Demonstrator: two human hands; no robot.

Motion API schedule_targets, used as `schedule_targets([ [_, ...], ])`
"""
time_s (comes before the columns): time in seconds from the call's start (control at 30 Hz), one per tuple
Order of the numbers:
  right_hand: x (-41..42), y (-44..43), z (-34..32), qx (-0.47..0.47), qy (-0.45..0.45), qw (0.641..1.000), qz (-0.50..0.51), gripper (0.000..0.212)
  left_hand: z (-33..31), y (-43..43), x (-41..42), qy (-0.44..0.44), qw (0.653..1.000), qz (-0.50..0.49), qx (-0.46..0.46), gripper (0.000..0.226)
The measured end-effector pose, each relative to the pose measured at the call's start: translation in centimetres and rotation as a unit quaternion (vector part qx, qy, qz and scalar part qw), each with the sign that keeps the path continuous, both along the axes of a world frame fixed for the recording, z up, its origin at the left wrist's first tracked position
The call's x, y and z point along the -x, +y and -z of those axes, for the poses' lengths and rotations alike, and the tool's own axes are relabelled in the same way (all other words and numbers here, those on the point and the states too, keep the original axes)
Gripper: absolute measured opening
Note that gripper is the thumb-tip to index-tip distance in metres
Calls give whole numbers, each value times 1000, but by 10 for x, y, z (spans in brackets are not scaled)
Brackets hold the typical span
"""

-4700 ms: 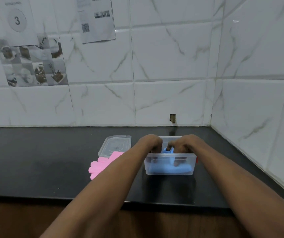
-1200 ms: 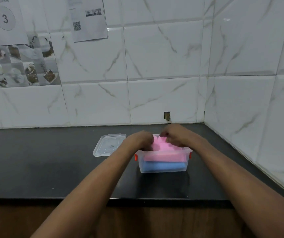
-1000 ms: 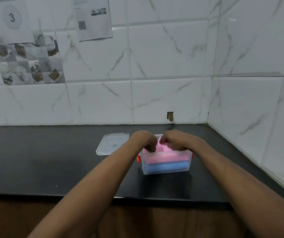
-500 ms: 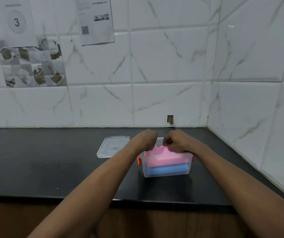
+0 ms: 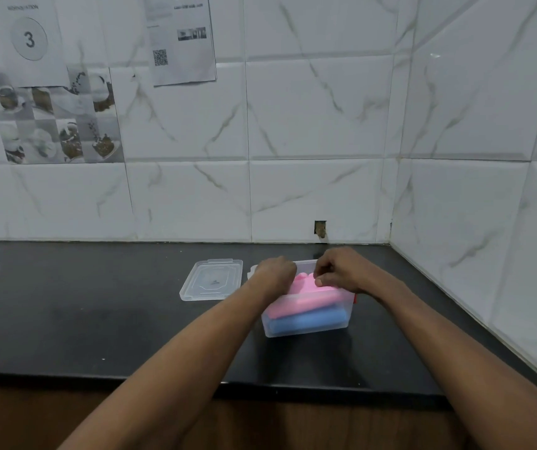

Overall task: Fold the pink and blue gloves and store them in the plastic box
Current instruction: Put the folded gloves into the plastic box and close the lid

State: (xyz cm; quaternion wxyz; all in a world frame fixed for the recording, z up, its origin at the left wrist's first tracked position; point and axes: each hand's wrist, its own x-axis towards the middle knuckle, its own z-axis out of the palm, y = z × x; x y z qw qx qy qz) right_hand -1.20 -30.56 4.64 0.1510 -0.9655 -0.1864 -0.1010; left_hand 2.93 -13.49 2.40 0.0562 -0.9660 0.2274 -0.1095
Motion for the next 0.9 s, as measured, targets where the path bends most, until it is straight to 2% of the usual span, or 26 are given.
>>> schedule_targets([
  [0.1,-2,0,-11,2,67,998,-17,7,1,5,-1,-5,1000,22,13,21],
  [0.2,-13,12,-8,109,134,985,2,18,0,7,-1,25,999,24,4,18],
  [0.3,-26,24,-7,185,195,962,42,14,-2,8,2,46,999,28,2,18],
  [0.37,-29,29,-11,202,225,951,63,11,-5,10,5,64,998,27,-5,18],
  [0.43,-31,31,-15,201,243,945,82,16,-10,14,6,78,997,24,-1,21],
  [0.57,-30,33,-21,203,259,938,105,30,-32,28,15,95,993,41,60,32],
  [0.67,-25,30,-27,181,272,939,108,33,-35,36,20,176,983,44,26,42],
  [0.73,-21,29,-30,150,268,947,98,37,-32,37,21,174,984,43,16,47],
  [0.8,-18,27,-34,123,243,960,67,46,-33,36,21,147,986,50,57,51],
  [0.9,-13,26,-33,164,213,963,18,50,-33,34,21,154,985,61,46,48],
])
